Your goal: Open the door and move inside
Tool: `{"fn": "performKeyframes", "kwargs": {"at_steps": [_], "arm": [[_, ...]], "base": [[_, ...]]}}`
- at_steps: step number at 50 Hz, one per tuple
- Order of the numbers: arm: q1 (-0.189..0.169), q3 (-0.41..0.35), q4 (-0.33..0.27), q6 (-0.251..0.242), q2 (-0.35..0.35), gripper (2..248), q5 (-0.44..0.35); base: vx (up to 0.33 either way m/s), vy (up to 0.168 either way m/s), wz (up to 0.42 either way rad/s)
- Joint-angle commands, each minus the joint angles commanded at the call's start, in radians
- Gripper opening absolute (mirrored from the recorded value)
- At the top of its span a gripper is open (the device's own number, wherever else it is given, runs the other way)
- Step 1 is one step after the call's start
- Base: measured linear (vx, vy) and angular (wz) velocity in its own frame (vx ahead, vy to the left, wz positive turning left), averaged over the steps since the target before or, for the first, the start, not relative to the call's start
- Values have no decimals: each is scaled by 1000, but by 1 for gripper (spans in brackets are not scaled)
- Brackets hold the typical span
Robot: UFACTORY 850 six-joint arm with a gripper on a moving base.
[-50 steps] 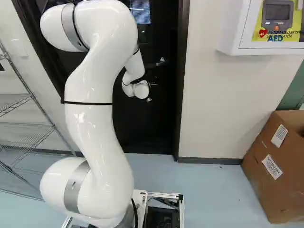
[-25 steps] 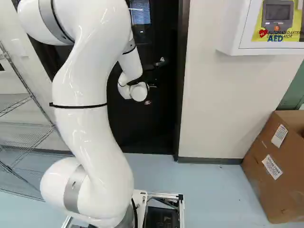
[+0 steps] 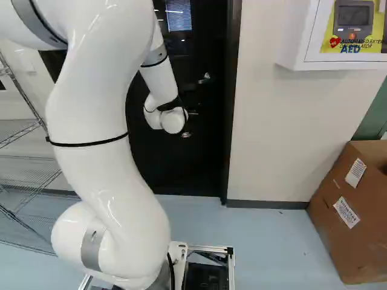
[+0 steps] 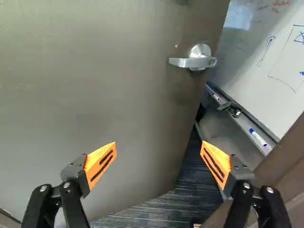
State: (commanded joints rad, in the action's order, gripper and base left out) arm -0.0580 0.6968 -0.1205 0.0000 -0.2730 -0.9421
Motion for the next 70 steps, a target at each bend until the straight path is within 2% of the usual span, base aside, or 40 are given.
{"fn": "performKeyframes", "kwargs": {"at_steps": [30,49,70], "arm": [[-5,-164,63,0,144,247,0],[-21,-264,74,0,238,247,0],[-24,-287,74,0,261,247,0]], "base": [[0,0,0],[0,0,0],[0,0,0]]}}
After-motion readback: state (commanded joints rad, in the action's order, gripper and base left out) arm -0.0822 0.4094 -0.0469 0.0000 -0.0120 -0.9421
